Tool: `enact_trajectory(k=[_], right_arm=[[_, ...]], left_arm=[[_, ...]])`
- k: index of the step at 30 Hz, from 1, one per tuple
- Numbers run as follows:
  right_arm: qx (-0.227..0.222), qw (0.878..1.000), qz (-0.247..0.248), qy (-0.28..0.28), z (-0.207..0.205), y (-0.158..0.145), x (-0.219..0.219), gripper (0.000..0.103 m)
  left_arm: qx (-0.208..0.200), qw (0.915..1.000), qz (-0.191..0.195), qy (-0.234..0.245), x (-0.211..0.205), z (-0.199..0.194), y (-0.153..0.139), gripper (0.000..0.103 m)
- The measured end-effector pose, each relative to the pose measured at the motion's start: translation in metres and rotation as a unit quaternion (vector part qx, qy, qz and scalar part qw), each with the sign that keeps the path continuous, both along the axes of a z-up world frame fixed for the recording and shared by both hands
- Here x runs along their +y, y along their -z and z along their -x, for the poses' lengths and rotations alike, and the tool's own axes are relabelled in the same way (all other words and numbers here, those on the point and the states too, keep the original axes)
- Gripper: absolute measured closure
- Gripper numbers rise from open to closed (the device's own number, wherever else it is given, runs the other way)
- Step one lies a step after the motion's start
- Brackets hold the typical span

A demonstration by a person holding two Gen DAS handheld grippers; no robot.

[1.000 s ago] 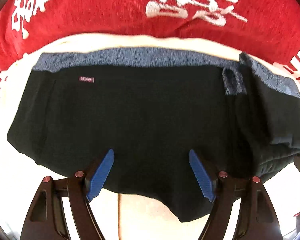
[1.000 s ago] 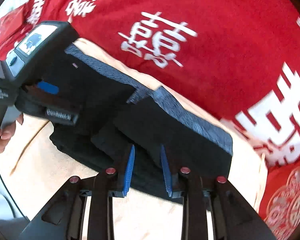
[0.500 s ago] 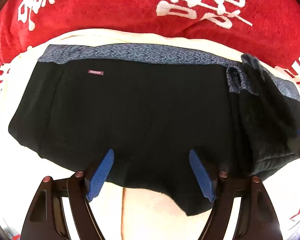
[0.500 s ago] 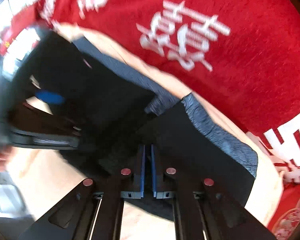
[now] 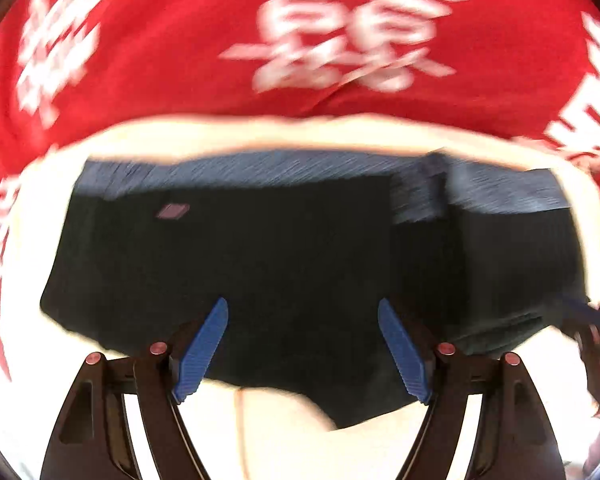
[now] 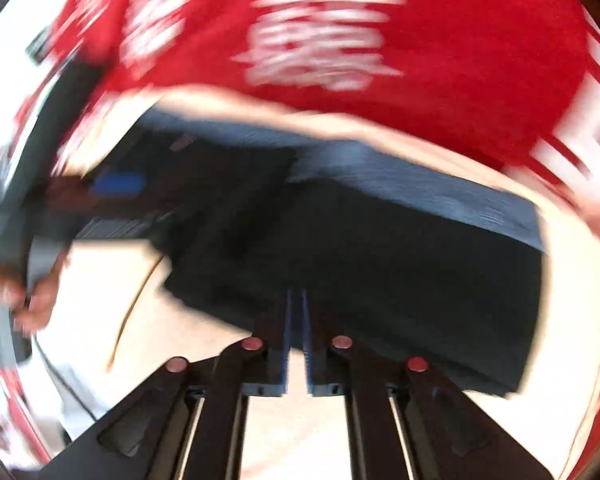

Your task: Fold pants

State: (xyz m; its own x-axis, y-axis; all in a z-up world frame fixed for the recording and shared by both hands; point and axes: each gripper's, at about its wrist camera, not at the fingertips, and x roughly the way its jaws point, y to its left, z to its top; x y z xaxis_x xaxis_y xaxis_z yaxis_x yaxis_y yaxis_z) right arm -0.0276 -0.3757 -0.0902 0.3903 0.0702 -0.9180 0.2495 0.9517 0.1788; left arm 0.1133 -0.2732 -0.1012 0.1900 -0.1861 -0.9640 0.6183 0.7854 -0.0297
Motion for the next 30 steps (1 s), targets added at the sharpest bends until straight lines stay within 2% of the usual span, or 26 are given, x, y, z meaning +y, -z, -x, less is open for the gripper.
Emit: enact_trajectory(k=[2,3,5,6,7,9,12,15,21,23,24,25,27,30], right_arm=[[0.023,0.998,-0.001,0.051,0.006,0.001,-0.038,0.089],[0.032,0.998,0.004,0.045,0.006,0.001,-0.045,0.089],[0.019,1.0,0.024,0.004,0.005,-0.004,-0.037,0.088],[0.009,0.999,0.034,-0.021,0.006,-0.006,-0.026,0.079],[0.004,0.998,0.051,-0.045,0.006,-0.005,-0.013,0.058],[-0.009,0.992,0.097,-0.079,0.005,0.002,0.014,0.046],[-0.03,0.986,0.128,-0.104,-0.008,0.009,0.039,0.046],[-0.03,0.978,0.161,-0.129,-0.019,0.018,0.053,0.046],[-0.027,0.972,0.188,-0.136,-0.038,0.033,0.059,0.047],[-0.007,0.966,0.206,-0.154,-0.045,0.045,0.064,0.053],[0.002,0.967,0.199,-0.162,-0.046,0.048,0.064,0.076],[0.007,0.972,0.171,-0.163,-0.05,0.047,0.059,0.093],[0.005,0.981,0.135,-0.142,-0.055,0.034,0.047,0.093],[-0.025,0.99,0.055,-0.124,-0.05,0.005,0.029,0.093]], left_arm=[[-0.002,0.9998,0.013,0.017,-0.017,0.007,-0.009,0.024],[-0.006,0.9998,0.013,0.016,-0.022,0.009,-0.011,0.024],[-0.012,0.9999,0.001,-0.006,-0.021,0.007,-0.01,0.024],[-0.012,0.9997,-0.005,-0.018,-0.018,0.006,-0.009,0.024],[-0.01,0.9994,-0.012,-0.031,-0.011,0.002,-0.005,0.024],[-0.006,0.9987,-0.025,-0.045,-0.005,-0.001,0.0,0.024],[-0.006,0.9975,-0.044,-0.055,0.015,-0.005,0.013,0.024],[0.001,0.9963,-0.056,-0.065,0.029,-0.004,0.022,0.024],[0.012,0.9959,-0.058,-0.067,0.04,-0.002,0.035,0.024],[0.016,0.9957,-0.06,-0.069,0.04,0.0,0.034,0.024],[0.017,0.9956,-0.058,-0.071,0.041,0.0,0.033,0.024],[0.016,0.9957,-0.055,-0.073,0.043,0.0,0.03,0.024],[0.012,0.9959,-0.052,-0.073,0.045,-0.002,0.026,0.024],[0.008,0.996,-0.051,-0.073,0.048,-0.004,0.021,0.024]])
